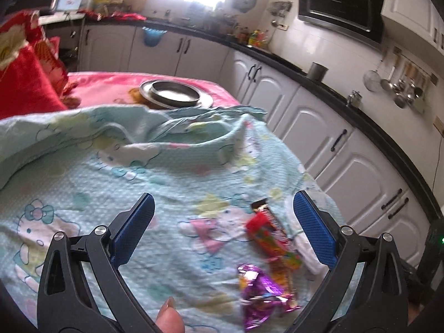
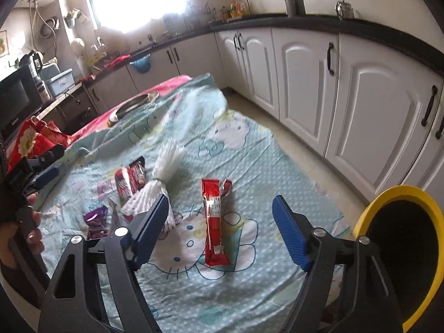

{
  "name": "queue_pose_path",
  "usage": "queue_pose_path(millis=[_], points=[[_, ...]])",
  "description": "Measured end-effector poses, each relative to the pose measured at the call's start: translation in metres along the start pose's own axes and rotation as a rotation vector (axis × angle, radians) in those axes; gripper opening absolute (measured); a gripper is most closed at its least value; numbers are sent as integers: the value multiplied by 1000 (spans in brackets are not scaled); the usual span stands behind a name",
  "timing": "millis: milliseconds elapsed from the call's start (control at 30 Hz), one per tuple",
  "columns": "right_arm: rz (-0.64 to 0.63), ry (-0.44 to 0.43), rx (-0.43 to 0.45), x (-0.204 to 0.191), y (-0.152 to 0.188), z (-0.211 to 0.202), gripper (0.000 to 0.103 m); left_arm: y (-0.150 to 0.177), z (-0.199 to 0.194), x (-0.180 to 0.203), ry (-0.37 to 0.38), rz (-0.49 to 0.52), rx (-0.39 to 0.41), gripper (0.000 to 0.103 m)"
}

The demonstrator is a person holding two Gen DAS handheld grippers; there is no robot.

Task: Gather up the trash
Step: 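Move both open tools back toward the remaining trash on the bed, then grasp the purple candy wrapper with the left tool while the right tool grasps the red snack bar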

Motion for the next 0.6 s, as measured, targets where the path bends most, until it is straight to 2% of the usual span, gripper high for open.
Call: queue_pose_path(millis=[167,233,433,533,600], points=[[0,0,-38,-5,5,19,68,11,8,-27,25,-122,-35,92],[-2,1,-47,-7,6,25,66,15,11,-34,41,-159,-44,85],[-8,-3,-71,-10,11,37,61,25,23,-18,122,-154,-113,75],[-20,-2,-92,-12,15,44,51,36,30,-6,162,-149,-181,72],[-22,-3,-103,-13,18,47,41,47,33,2,173,-131,-229,67]])
Point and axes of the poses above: each gripper's, at about its wrist camera, not at the fingertips, and z roughly the way its jaws point, x to its right, y to its underside, the point moved 8 cm from there along z, roughly the way its jaws point, and after that the axes turned 14 degrees about y, right-handed, at the moved point
